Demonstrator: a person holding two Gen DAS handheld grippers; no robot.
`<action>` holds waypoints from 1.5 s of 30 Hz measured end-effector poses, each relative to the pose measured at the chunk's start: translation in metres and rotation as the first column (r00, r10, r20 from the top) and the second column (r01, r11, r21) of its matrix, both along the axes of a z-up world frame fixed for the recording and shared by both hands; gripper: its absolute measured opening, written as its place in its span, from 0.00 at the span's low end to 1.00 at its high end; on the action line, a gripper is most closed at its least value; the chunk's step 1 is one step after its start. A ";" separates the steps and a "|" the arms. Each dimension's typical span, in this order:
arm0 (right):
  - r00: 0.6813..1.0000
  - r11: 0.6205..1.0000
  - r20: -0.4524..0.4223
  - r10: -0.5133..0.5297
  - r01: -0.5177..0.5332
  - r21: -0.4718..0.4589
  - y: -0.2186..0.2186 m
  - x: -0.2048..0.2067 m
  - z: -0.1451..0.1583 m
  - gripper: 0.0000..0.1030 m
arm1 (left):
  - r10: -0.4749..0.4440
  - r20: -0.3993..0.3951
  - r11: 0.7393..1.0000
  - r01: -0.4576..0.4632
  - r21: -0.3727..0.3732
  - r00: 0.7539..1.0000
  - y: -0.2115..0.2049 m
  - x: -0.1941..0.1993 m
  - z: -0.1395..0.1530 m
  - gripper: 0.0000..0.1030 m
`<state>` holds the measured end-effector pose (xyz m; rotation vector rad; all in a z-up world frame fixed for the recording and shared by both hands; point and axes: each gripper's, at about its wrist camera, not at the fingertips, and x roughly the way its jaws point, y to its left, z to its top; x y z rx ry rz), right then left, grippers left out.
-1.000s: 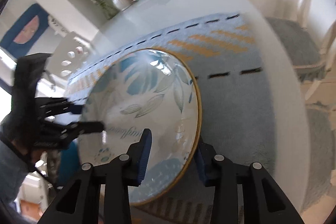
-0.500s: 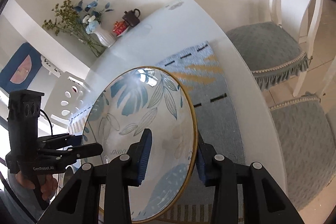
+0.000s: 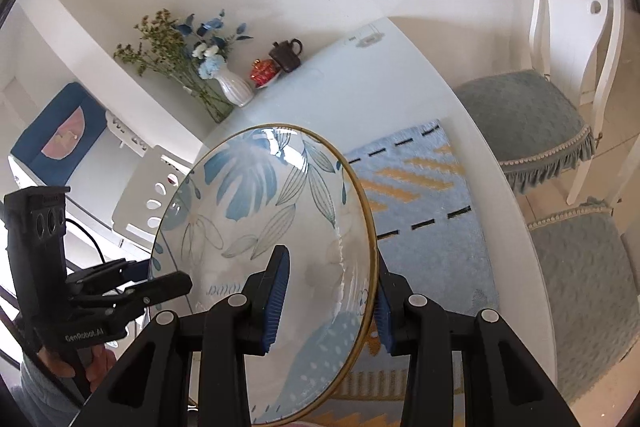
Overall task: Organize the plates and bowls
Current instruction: 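Lift the blue-and-white plate with both grippers and carry it over the pink leaf-print plate, then lower the held plate onto the pink leaf-print plate with both grippers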
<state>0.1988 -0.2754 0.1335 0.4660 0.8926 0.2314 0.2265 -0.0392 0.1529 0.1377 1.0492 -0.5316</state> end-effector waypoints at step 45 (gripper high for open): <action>0.884 0.889 -0.091 0.458 -0.458 0.017 0.376 -0.172 0.004 0.36 | 0.619 -0.019 0.785 -0.619 0.016 0.785 0.345 -0.277 -0.008 0.45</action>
